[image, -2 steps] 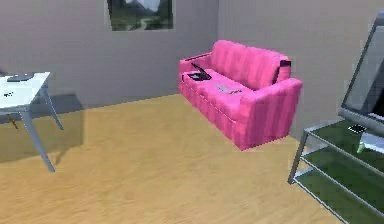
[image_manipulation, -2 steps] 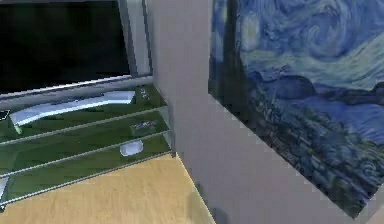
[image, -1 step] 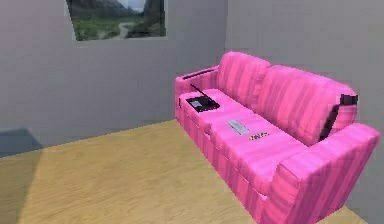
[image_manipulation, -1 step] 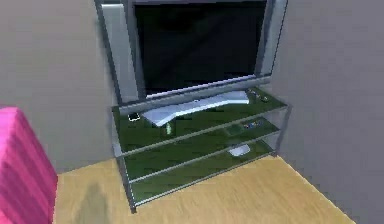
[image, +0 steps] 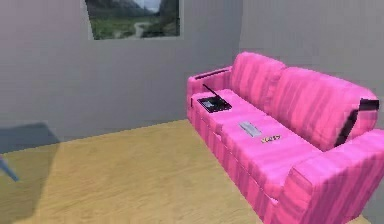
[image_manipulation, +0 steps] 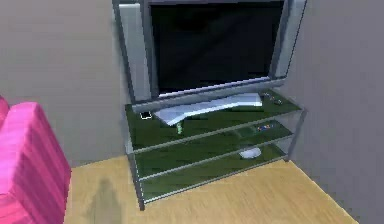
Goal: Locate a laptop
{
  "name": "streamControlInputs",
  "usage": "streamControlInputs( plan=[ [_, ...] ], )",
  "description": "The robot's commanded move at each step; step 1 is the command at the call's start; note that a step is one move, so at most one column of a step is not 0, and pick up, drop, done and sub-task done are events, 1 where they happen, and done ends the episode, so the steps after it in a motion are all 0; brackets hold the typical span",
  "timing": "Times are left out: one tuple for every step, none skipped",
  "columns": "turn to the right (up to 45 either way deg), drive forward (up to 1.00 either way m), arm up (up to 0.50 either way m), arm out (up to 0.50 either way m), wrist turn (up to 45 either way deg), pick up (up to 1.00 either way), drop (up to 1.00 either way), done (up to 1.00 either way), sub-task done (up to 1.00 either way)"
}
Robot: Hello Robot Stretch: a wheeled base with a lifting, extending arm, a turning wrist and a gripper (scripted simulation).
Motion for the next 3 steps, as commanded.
streamControlInputs(
  plan=[
    [0.0,0.95,0.00,0.00,0.0,0.00,0.00,0.00,0.00],
    [12.0,0.00,0.00,0.00,0.0,0.00,0.00,0.00,0.00],
    [0.0,0.00,0.00,0.00,0.0,0.00,0.00,1.00,0.00]
  ],
)
